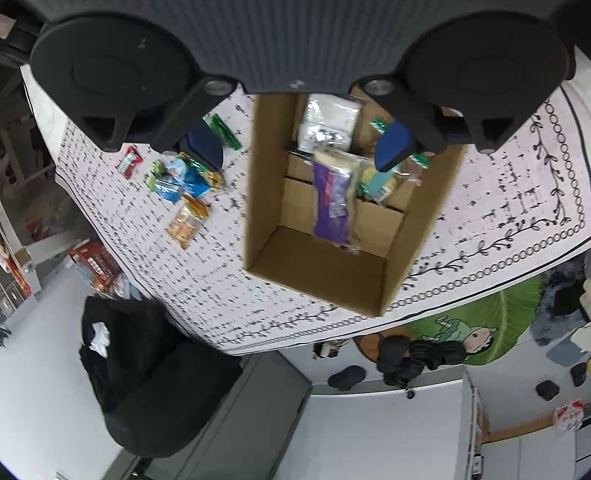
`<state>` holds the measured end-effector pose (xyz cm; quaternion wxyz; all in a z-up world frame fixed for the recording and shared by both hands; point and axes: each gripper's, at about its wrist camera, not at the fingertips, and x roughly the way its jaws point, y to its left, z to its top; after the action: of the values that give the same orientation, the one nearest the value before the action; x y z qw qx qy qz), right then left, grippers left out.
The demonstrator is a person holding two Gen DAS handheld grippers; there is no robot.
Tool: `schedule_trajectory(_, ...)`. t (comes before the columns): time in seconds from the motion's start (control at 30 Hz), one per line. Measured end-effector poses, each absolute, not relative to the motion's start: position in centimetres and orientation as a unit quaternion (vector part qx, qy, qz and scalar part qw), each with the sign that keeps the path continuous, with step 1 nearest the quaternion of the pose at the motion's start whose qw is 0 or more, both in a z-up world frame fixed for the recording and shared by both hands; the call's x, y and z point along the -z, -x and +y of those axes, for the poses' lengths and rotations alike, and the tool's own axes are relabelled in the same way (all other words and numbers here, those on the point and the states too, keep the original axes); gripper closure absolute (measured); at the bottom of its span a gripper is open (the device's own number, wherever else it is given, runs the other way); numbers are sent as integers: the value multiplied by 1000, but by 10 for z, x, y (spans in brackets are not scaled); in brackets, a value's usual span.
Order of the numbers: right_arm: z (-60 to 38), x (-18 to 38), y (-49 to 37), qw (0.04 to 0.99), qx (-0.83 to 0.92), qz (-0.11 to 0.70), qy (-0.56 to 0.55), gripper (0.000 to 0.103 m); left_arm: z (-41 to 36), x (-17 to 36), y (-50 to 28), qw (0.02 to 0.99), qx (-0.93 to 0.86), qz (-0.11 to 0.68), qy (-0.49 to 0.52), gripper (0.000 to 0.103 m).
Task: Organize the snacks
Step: 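Open both tools to drop the purple bar and white cheese packs into the box, then grasp the green pack with the left tool while the right tool grasps the purple pastry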
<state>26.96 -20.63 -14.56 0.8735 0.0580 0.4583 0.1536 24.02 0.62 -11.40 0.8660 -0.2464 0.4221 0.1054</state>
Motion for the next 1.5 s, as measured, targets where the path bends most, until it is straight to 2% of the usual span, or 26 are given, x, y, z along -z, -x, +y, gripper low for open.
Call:
schedule_trajectory(0.13, -218, 151, -267, 873, -154, 459, -61, 18, -10, 109, -244, 874, -85, 419, 232, 15)
schedule_trajectory(0.27, -228, 158, -268, 869, -154, 464, -68, 25, -27, 105, -248, 883, -63, 414, 211, 15)
schedule_trajectory(0.37, -235, 163, -270, 869, -152, 466, -75, 26, -41, 102, -251, 890, -47, 411, 190, 17)
schedule_trajectory(0.5, -243, 174, -275, 866, -151, 469, -89, 33, -57, 102, -257, 895, -29, 411, 170, 22)
schedule_trajectory(0.83, -249, 205, -288, 855, -155, 481, -117, 33, -84, 126, -282, 885, -9, 440, 153, 45)
schedule_trajectory(1.2, -246, 240, -306, 843, -172, 491, -136, 34, -100, 156, -305, 873, -1, 468, 138, 48)
schedule_trajectory(1.27, -242, 242, -308, 846, -173, 487, -128, 40, -102, 161, -308, 871, 0, 472, 137, 48)
schedule_trajectory(1.3, -240, 243, -308, 849, -169, 485, -121, 48, -104, 162, -310, 871, 2, 473, 135, 48)
schedule_trajectory(1.4, -240, 246, -310, 855, -160, 480, -112, 62, -109, 166, -315, 871, 3, 475, 127, 48)
schedule_trajectory(1.5, -248, 248, -312, 852, -160, 479, -137, 65, -113, 171, -319, 873, 2, 474, 118, 47)
